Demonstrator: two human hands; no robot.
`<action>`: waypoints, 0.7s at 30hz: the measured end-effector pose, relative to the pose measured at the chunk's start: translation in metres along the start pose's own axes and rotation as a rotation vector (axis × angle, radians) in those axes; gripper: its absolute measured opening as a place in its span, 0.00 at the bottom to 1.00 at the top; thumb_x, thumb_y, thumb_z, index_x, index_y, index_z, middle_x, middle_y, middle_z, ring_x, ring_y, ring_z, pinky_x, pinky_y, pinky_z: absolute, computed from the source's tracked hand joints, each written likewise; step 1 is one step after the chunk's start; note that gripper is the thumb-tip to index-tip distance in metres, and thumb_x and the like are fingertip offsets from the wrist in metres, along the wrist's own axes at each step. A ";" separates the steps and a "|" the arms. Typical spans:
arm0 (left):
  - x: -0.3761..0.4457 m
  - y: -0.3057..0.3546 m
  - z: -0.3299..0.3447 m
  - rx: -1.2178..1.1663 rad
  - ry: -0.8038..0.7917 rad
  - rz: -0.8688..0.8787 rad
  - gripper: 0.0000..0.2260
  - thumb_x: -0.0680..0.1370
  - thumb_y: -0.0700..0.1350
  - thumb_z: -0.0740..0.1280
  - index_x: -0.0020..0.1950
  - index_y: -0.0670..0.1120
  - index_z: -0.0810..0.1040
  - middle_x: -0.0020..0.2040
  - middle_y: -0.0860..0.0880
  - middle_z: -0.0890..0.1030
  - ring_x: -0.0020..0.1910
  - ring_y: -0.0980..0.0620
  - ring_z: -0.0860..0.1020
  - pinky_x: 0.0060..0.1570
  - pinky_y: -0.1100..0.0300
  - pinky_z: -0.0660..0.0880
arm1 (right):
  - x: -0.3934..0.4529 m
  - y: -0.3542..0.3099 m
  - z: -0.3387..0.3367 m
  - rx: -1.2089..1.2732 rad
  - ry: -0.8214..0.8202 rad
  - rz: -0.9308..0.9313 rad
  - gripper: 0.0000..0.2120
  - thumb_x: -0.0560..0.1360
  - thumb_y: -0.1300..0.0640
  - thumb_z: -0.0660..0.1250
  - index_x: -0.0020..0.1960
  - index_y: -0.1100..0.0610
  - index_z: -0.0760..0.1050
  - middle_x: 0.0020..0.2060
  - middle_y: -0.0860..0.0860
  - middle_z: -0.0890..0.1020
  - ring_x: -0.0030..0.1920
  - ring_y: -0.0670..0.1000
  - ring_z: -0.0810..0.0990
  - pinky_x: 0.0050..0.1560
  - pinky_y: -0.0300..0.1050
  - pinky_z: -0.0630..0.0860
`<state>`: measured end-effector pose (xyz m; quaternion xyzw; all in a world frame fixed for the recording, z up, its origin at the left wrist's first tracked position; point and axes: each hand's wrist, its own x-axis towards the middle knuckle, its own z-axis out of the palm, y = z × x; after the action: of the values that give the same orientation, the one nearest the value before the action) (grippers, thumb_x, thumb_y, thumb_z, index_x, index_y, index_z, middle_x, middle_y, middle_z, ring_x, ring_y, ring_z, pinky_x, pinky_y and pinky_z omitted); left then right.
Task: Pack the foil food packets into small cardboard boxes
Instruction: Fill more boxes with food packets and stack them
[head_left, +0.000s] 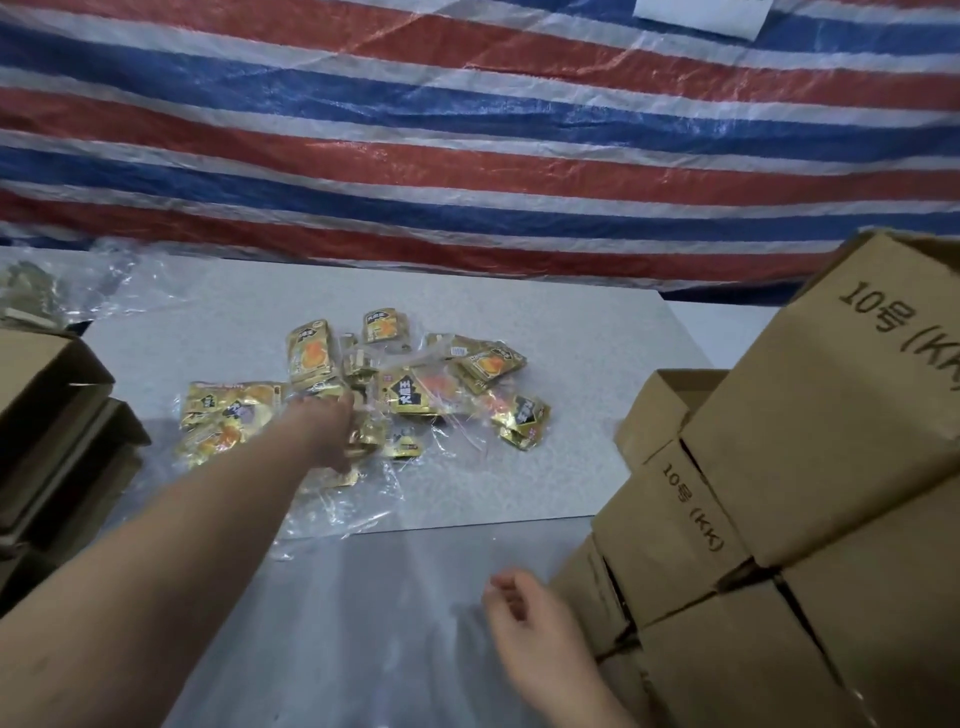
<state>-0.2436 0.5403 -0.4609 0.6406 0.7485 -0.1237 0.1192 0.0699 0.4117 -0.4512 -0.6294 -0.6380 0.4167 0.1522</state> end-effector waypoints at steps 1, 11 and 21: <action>-0.002 0.000 0.002 0.021 -0.012 -0.002 0.42 0.67 0.57 0.77 0.74 0.45 0.61 0.68 0.44 0.74 0.68 0.42 0.71 0.72 0.45 0.64 | 0.000 -0.001 0.000 0.001 -0.003 -0.001 0.02 0.78 0.51 0.66 0.49 0.45 0.74 0.44 0.45 0.81 0.45 0.41 0.79 0.53 0.36 0.74; -0.042 0.018 0.041 -0.077 0.135 -0.022 0.30 0.70 0.67 0.69 0.62 0.48 0.70 0.52 0.50 0.78 0.49 0.51 0.77 0.51 0.55 0.78 | -0.011 -0.023 -0.004 -0.006 -0.021 0.008 0.08 0.78 0.51 0.67 0.42 0.41 0.71 0.40 0.44 0.80 0.36 0.35 0.76 0.44 0.28 0.72; -0.146 0.030 -0.078 -0.869 0.130 0.090 0.14 0.69 0.52 0.70 0.50 0.51 0.70 0.43 0.49 0.77 0.37 0.55 0.75 0.34 0.63 0.72 | -0.049 -0.101 -0.035 0.418 -0.042 0.039 0.02 0.77 0.54 0.71 0.48 0.50 0.78 0.42 0.44 0.83 0.43 0.39 0.80 0.42 0.27 0.71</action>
<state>-0.1939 0.4354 -0.3390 0.5695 0.7081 0.2485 0.3354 0.0344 0.3925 -0.3404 -0.5874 -0.5286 0.5559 0.2580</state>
